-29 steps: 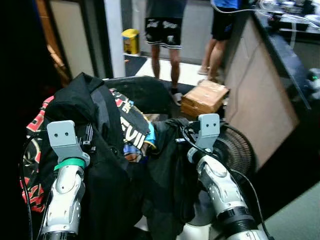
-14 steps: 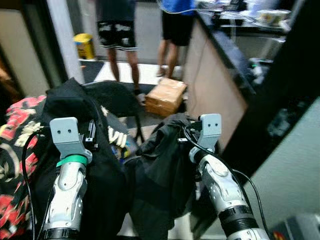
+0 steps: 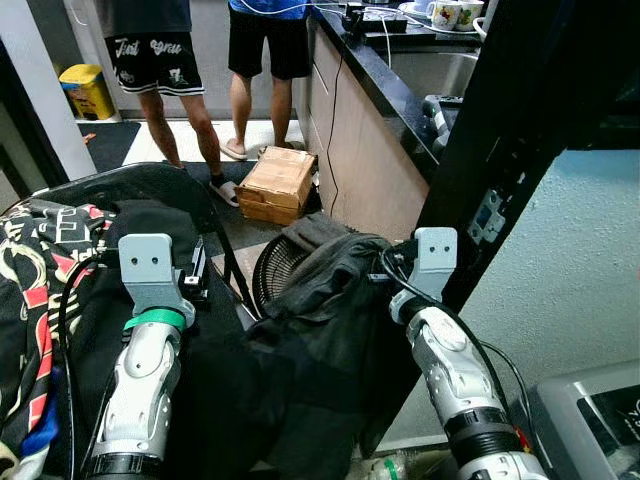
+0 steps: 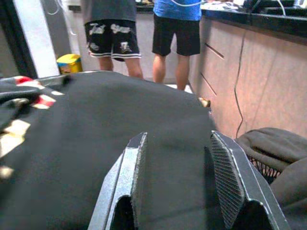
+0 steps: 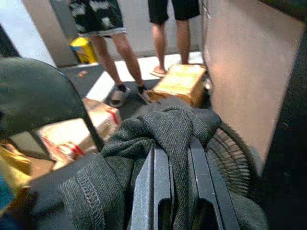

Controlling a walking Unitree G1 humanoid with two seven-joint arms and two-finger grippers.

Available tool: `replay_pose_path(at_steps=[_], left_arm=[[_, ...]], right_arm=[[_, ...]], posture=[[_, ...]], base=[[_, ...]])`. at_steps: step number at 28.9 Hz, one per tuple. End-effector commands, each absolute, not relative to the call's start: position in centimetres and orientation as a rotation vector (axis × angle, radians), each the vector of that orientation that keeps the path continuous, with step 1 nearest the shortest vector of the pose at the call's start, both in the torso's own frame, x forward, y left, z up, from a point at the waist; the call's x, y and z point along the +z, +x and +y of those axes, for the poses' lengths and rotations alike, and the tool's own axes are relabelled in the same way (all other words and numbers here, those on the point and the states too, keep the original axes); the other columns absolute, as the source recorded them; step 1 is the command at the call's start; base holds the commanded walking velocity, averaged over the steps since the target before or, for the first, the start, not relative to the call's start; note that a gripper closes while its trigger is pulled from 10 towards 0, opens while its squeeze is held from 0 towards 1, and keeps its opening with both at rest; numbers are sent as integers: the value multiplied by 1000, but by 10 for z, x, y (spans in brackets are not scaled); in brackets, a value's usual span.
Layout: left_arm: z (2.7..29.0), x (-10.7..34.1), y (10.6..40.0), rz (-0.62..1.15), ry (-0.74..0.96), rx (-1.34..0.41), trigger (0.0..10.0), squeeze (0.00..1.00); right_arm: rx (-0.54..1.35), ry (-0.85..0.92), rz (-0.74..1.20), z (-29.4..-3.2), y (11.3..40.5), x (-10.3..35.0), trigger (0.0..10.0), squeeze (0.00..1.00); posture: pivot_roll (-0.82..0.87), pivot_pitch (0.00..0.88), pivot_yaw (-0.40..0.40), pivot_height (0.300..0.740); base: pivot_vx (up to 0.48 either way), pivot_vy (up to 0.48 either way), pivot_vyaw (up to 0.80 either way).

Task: Clothes washing

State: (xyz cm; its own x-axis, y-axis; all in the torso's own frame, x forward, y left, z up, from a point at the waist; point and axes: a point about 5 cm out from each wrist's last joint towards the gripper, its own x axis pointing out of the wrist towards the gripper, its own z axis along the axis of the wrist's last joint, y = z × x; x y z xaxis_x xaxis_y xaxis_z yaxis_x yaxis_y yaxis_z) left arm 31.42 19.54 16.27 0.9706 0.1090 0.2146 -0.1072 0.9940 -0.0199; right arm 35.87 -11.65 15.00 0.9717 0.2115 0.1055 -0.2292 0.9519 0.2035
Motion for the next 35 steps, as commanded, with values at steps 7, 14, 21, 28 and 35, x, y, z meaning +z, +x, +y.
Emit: replay_pose_path(at_steps=[7, 14, 21, 28, 35], left_arm=[[183, 210, 312, -436, -162, -7, 10000, 0], [173, 252, 310, -567, -339, -120, 10000, 0], [176, 304, 300, -708, -632, -273, 10000, 0], [198, 228, 330, -277, 32, 91, 10000, 0], [195, 181, 320, -135, 30, 88, 10000, 0]], right_arm=[[180, 407, -329, -137, 364, 205, 10000, 0], [186, 414, -341, -136, 366, 208, 10000, 0], [200, 421, -316, -129, 367, 202, 10000, 0], [232, 358, -256, -120, 367, 189, 10000, 0], [228, 296, -130, -109, 359, 156, 10000, 0]], posture=[[125, 0, 24, 740], [131, 0, 19, 740], [147, 0, 7, 740], [152, 0, 2, 740], [146, 0, 7, 740]], base=[[0, 0, 0], [0, 0, 0], [0, 0, 0], [0, 0, 0], [0, 0, 0]])
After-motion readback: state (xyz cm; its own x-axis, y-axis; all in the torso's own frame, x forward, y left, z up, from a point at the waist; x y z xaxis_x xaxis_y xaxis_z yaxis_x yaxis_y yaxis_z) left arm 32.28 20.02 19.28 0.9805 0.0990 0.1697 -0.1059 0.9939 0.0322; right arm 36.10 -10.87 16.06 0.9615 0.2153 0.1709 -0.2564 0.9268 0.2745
